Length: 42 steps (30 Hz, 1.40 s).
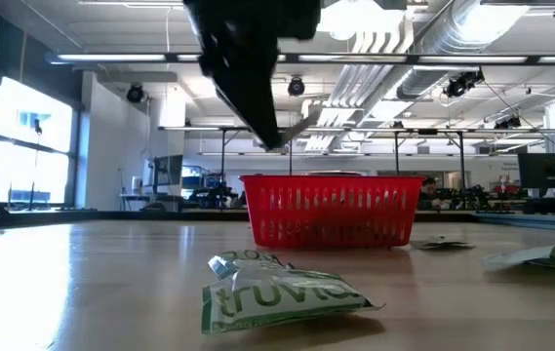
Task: Pick and place Stevia / Truvia into bins
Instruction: Put the green stevia packet into the red bin
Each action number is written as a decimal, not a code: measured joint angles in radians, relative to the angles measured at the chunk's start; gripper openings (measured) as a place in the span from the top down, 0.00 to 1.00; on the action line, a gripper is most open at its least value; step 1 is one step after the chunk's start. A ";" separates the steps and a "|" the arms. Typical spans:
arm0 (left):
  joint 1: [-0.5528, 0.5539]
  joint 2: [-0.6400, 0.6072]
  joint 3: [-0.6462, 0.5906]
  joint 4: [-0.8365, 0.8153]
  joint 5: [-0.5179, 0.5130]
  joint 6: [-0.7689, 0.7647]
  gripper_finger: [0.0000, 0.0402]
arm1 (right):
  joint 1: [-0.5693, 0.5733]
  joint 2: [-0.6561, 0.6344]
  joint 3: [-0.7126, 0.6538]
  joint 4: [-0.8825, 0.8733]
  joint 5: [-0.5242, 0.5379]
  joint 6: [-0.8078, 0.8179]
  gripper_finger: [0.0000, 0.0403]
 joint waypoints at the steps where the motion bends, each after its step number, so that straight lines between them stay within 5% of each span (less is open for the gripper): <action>1: 0.025 0.001 -0.002 0.002 0.003 -0.001 0.85 | -0.003 0.000 0.000 0.018 -0.004 -0.015 0.35; 8: 0.095 -0.003 0.001 0.044 0.101 -0.006 0.68 | -0.011 0.008 0.000 0.118 0.017 -0.178 0.35; 17: 0.010 -0.054 0.002 -0.114 0.127 -0.183 0.48 | -0.101 0.003 -0.005 0.113 0.028 -0.202 0.35; 24: -0.195 -0.134 -0.031 -0.281 -0.007 -0.410 0.51 | -0.244 0.002 -0.006 0.222 -0.032 -0.359 0.52; 33: -0.442 -0.157 -0.116 -0.372 -0.047 -0.926 0.62 | -0.438 0.002 -0.006 0.487 -0.107 -0.517 0.96; 42: -0.539 -0.158 -0.129 -0.380 -0.102 -1.174 0.66 | -0.521 0.004 -0.006 0.390 -0.137 -0.548 0.94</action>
